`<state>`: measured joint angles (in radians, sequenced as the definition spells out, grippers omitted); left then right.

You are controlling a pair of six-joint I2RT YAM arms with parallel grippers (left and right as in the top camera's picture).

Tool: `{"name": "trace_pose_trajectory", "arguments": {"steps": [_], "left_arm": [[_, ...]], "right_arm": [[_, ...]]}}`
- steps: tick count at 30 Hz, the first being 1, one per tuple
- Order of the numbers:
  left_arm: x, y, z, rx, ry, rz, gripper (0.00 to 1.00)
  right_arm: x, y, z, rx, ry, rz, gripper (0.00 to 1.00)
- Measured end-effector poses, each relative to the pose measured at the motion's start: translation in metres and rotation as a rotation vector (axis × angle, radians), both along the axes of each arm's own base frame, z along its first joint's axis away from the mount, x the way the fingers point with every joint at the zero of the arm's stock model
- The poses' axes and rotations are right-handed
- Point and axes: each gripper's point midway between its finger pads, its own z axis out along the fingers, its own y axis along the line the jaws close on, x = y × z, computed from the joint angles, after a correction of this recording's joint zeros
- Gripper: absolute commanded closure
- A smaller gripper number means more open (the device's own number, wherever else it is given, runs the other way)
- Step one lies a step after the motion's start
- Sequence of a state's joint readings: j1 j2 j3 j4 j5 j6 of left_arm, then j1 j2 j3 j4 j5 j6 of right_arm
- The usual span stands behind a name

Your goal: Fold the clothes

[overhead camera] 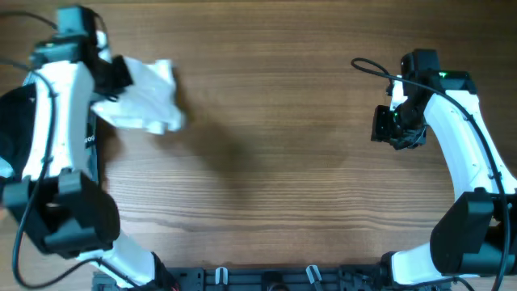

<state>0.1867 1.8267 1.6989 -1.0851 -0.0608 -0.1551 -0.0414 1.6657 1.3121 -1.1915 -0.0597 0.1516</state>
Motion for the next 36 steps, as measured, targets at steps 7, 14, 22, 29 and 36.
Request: {"name": "trace_pose_trajectory", "arguments": {"steps": [7, 14, 22, 29, 36], "left_arm": [[-0.033, 0.127, 0.047, 0.227, -0.087, 0.31, 0.96], [-0.058, 0.189, 0.054, 0.229, -0.141, 0.464, 0.75], [-0.106, 0.233, 0.05, 0.197, -0.126, 0.665, 0.23], [-0.054, 0.146, 0.04, -0.204, -0.208, 0.438, 0.26], [-0.036, -0.045, 0.024, -0.298, 0.048, -0.035, 0.0]], "right_arm": [[0.0, 0.0, 0.0, 0.0, -0.002, 0.004, 0.53], [0.001, 0.0, 0.0, 0.0, -0.003, 0.008, 0.53], [0.0, 0.0, 0.0, 0.0, -0.002, 0.008, 0.53], [0.005, 0.0, 0.0, -0.001, -0.023, 0.008, 0.44], [0.054, 0.043, 0.017, 0.246, -0.248, 0.108, 0.0]]}}
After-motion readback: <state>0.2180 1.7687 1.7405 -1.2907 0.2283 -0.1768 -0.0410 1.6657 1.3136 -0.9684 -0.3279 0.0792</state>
